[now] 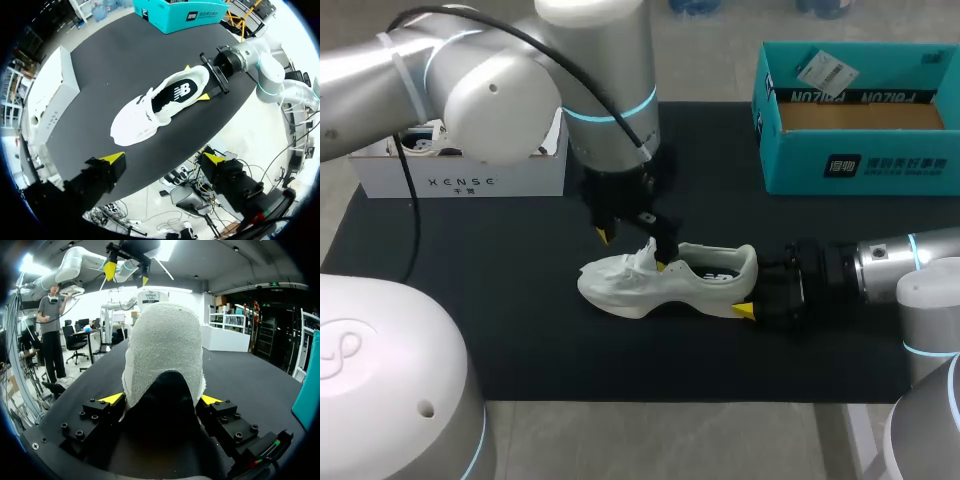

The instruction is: Take the shoe out of the shoebox, open the shoe tongue, remove and reinsert the insole, then place the shoe into the shoebox

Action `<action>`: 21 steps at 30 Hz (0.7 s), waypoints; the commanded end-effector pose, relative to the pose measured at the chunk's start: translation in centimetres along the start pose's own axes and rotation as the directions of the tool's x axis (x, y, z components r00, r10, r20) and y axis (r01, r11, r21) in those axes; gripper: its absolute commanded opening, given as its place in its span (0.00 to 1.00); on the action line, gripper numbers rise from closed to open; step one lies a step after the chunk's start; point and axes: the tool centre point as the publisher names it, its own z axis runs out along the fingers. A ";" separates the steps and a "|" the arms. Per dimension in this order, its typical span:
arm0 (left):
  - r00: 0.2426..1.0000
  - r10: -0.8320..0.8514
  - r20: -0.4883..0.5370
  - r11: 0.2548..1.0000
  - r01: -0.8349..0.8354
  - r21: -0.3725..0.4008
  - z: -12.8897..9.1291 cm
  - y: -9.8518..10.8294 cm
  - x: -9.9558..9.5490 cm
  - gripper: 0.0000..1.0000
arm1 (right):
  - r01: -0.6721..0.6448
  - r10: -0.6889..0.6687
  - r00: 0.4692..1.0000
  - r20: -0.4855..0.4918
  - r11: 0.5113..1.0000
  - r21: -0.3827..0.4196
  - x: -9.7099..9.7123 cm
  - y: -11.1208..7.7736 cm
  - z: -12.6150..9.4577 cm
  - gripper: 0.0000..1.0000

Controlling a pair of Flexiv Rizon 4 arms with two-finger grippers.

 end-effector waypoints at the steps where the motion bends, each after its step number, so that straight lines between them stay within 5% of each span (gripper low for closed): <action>1: 0.785 0.616 0.063 0.772 -0.618 0.147 0.0 0.7 -0.4 1.00 | 0.000 0.000 1.000 0.002 1.000 0.002 0.1 -0.4 0.3 0.00; 12: 0.776 0.627 0.072 0.760 -0.630 0.162 -0.1 0.5 -0.3 1.00 | 0.000 0.000 1.000 0.002 1.000 0.002 0.1 -0.4 0.3 0.00; 15: 0.717 0.672 0.182 0.719 -0.691 0.068 0.1 -0.3 0.4 1.00 | 0.000 0.000 1.000 0.002 1.000 0.002 0.1 -0.4 0.3 0.00; 21: 0.627 0.757 0.186 0.637 -0.771 0.006 0.4 -1.8 1.4 1.00 | 0.000 0.000 1.000 0.002 1.000 0.002 0.1 -0.4 0.3 0.00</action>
